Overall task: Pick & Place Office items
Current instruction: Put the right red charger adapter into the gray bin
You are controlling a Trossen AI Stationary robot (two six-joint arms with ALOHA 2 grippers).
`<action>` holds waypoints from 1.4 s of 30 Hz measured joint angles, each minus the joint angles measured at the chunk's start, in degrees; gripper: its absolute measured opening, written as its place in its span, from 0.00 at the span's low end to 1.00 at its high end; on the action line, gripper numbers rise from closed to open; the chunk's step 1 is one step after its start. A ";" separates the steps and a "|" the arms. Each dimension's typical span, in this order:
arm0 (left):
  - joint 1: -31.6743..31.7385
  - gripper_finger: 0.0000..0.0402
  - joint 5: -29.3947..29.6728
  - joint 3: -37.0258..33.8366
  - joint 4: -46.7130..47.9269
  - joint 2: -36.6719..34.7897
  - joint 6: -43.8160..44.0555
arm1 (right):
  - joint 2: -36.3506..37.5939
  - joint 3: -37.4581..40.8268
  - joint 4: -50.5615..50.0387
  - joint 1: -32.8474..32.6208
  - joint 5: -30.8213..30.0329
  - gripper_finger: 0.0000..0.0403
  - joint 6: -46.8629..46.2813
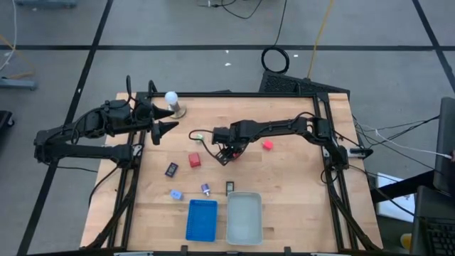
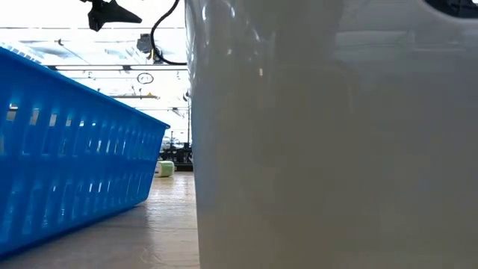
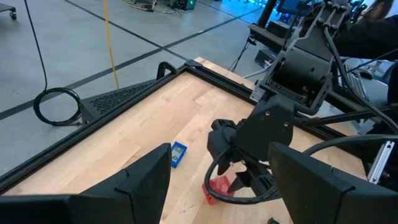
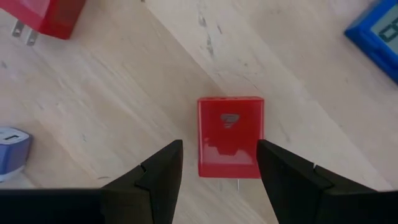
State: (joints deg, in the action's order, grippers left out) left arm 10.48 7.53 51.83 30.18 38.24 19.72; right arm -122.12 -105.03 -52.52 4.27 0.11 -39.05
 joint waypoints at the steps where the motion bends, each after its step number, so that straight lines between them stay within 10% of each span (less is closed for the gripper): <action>1: 0.00 0.67 0.00 0.00 -0.01 0.02 0.00 | 0.01 0.00 0.67 0.00 0.01 0.49 0.33; 26: 0.00 0.67 -0.15 0.00 0.01 0.01 -0.04 | 0.01 -0.04 1.87 -0.15 -1.69 0.87 0.90; 42: 0.00 0.67 -0.13 0.00 0.06 0.01 -0.06 | 0.02 4.55 4.65 -0.47 -2.76 0.89 2.27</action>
State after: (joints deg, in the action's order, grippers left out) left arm 10.48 7.40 51.83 30.24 38.25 19.66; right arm -122.10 -100.48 -47.87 3.80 -2.65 -36.77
